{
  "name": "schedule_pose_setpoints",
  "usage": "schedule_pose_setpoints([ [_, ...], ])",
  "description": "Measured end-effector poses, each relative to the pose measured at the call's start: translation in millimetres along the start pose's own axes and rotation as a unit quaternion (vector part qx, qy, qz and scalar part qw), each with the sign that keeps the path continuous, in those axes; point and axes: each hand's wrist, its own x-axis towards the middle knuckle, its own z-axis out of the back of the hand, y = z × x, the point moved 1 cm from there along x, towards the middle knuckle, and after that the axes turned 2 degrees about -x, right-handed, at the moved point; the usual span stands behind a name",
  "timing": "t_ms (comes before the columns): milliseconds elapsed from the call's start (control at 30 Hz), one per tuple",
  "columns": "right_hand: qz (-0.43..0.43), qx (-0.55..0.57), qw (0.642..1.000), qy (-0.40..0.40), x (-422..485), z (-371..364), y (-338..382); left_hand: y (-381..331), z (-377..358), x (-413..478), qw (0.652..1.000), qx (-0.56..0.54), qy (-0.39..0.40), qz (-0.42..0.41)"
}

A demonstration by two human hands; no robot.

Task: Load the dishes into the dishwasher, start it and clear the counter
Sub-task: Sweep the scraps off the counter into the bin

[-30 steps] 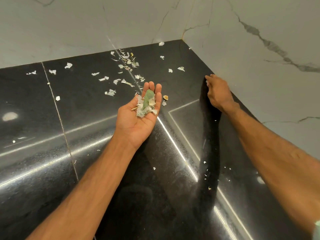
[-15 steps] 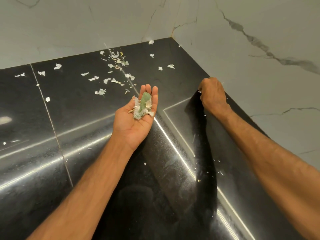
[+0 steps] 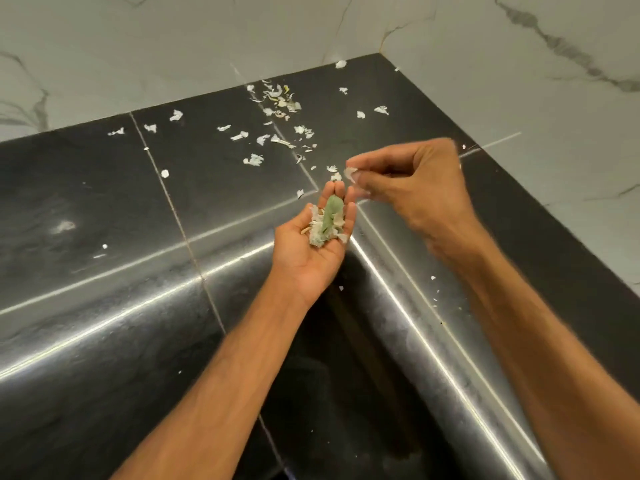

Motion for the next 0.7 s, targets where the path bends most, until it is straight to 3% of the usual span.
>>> schedule_pose_setpoints([
  [300,0.098,-0.175,0.98,-0.012,-45,-50,-2,-10,6,-25,1.0,-0.009,0.011,0.013],
  [700,0.124,-0.138,0.978,-0.095,-75,-72,15,-25,13,-59,0.999,-0.031,0.029,0.01],
])
